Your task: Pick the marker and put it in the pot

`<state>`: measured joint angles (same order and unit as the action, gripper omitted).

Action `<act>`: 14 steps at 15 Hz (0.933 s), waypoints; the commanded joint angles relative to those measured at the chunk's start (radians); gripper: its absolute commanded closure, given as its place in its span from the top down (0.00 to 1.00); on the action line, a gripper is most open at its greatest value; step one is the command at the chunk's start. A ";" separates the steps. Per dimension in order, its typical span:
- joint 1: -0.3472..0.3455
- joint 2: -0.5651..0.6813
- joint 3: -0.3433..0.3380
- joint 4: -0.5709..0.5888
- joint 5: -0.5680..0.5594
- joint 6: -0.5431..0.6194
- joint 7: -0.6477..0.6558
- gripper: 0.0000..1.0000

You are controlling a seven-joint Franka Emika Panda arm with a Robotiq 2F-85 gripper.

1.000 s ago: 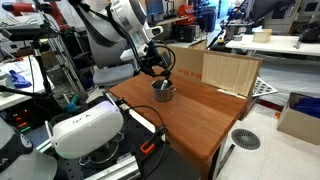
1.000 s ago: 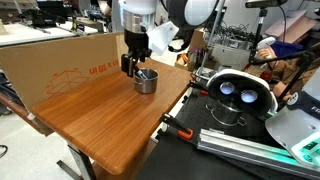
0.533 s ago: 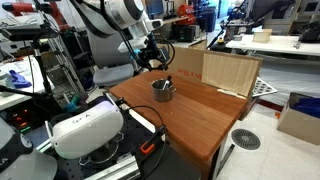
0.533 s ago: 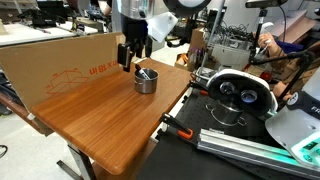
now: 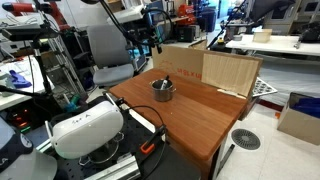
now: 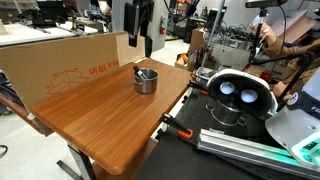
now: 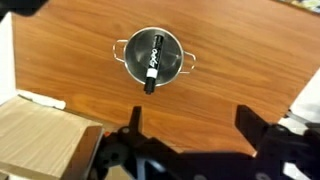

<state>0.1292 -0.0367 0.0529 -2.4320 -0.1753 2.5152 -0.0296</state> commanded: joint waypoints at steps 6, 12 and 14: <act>-0.014 -0.064 0.013 0.002 0.054 -0.100 -0.062 1.00; -0.014 -0.063 0.013 0.002 0.054 -0.100 -0.062 1.00; -0.014 -0.063 0.013 0.002 0.055 -0.100 -0.062 1.00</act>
<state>0.1286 -0.0994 0.0523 -2.4313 -0.1234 2.4182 -0.0897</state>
